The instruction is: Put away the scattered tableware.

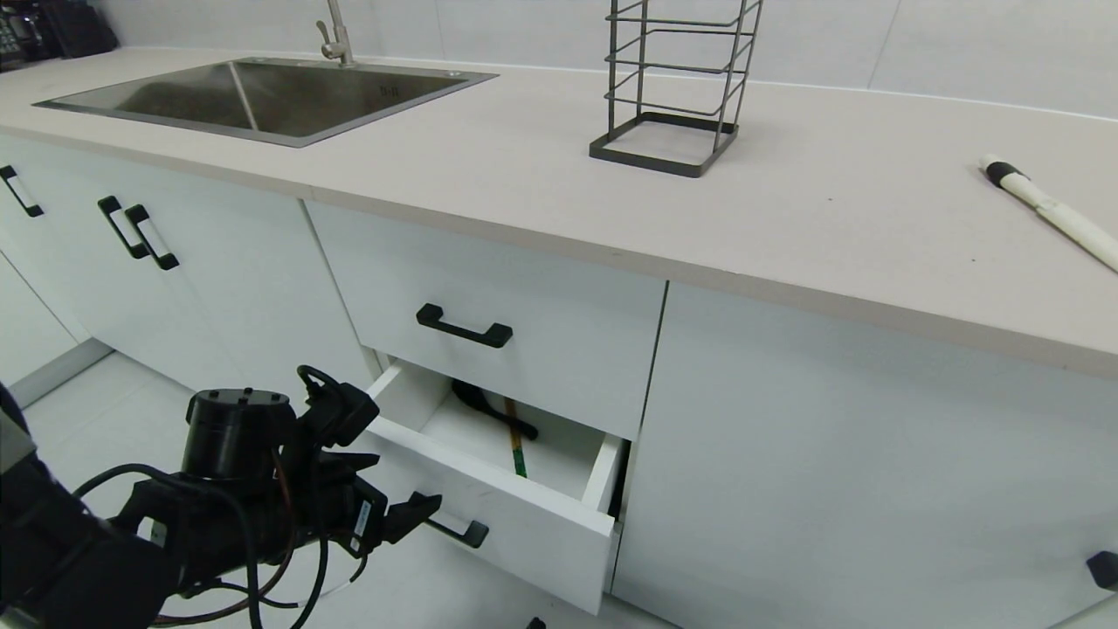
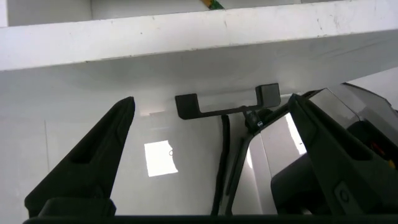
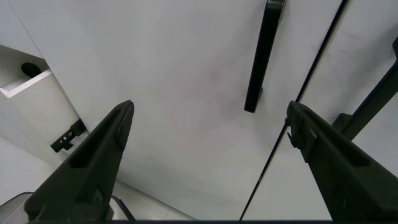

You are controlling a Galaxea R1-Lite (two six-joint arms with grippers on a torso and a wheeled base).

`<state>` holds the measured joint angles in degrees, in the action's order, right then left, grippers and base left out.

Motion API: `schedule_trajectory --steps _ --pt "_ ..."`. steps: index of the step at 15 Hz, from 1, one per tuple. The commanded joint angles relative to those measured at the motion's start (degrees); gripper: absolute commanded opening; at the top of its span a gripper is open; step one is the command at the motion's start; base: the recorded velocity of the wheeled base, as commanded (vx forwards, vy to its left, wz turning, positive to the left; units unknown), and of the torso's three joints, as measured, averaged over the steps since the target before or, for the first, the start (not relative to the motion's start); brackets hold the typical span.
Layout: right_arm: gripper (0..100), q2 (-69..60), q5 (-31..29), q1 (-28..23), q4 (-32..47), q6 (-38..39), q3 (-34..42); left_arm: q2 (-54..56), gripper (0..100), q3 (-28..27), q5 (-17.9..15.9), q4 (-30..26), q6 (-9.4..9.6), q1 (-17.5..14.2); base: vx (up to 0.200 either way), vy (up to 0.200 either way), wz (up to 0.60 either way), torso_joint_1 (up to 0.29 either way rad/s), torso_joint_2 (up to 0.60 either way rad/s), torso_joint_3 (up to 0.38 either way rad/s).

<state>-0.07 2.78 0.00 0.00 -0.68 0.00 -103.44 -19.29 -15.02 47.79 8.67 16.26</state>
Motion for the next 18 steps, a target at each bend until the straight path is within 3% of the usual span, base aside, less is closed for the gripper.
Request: schedule_trajectory --steps 1,12,13,18 --pt "100 0.1 0.0 0.0 0.0 0.0 0.0 -0.8 100 -0.8 0.0 0.6 -0.32 0.0 0.0 0.0 0.0 0.0 0.0 0.0" --pt "100 0.1 0.0 0.0 0.0 0.0 0.0 -4.2 100 -6.5 0.0 0.8 -0.58 -0.2 0.0 0.0 0.0 0.0 0.0 0.0" --pt "100 0.1 0.0 0.0 0.0 -0.1 0.0 -5.0 100 -8.0 0.0 1.2 -1.55 -0.2 0.0 0.0 0.0 0.0 0.0 0.0" --pt "100 0.1 0.0 0.0 0.0 0.0 0.0 -6.7 100 -9.0 0.0 4.4 -2.08 -0.4 0.0 0.0 0.0 0.0 0.0 0.0"
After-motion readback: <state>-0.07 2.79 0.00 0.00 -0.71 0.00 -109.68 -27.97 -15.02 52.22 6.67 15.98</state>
